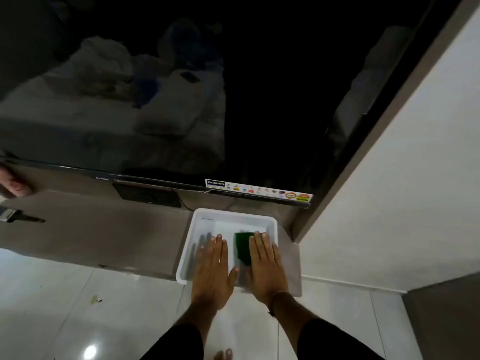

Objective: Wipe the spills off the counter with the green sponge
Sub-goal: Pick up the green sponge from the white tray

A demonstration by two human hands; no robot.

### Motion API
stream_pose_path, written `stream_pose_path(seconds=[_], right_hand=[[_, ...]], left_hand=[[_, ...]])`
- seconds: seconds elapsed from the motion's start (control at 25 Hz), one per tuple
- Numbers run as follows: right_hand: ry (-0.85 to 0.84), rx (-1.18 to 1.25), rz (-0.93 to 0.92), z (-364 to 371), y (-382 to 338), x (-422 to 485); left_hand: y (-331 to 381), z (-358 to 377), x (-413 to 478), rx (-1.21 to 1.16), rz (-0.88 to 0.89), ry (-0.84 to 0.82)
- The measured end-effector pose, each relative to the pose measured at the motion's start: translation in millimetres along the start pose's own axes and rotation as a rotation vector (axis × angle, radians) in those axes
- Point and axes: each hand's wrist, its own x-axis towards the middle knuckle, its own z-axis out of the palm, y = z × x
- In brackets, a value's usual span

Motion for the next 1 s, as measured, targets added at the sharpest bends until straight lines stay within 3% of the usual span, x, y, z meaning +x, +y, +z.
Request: stream_pose_path(seconds=[0.2, 0.4, 0.64, 0.8, 1.0], right_hand=[[-0.182, -0.074, 0.014, 33, -2, 49], [-0.241, -0.022, 0.094, 59, 4, 56], [-0.176, -0.024, 0.036, 50, 5, 52], [-0.036, -0.018, -0.067, 5, 4, 29], [0.096, -0.073, 0.069, -59, 59, -52]], left_hand=[[-27, 18, 41, -0.042, 0.085, 0.046], [-37, 37, 63, 0.003, 0.122, -0.019], [-37, 28, 58, -0.047, 0.146, 0.023], [-17, -1, 35, 0.003, 0.165, 0.066], [64, -22, 4, -0.014, 0.273, 0.033]])
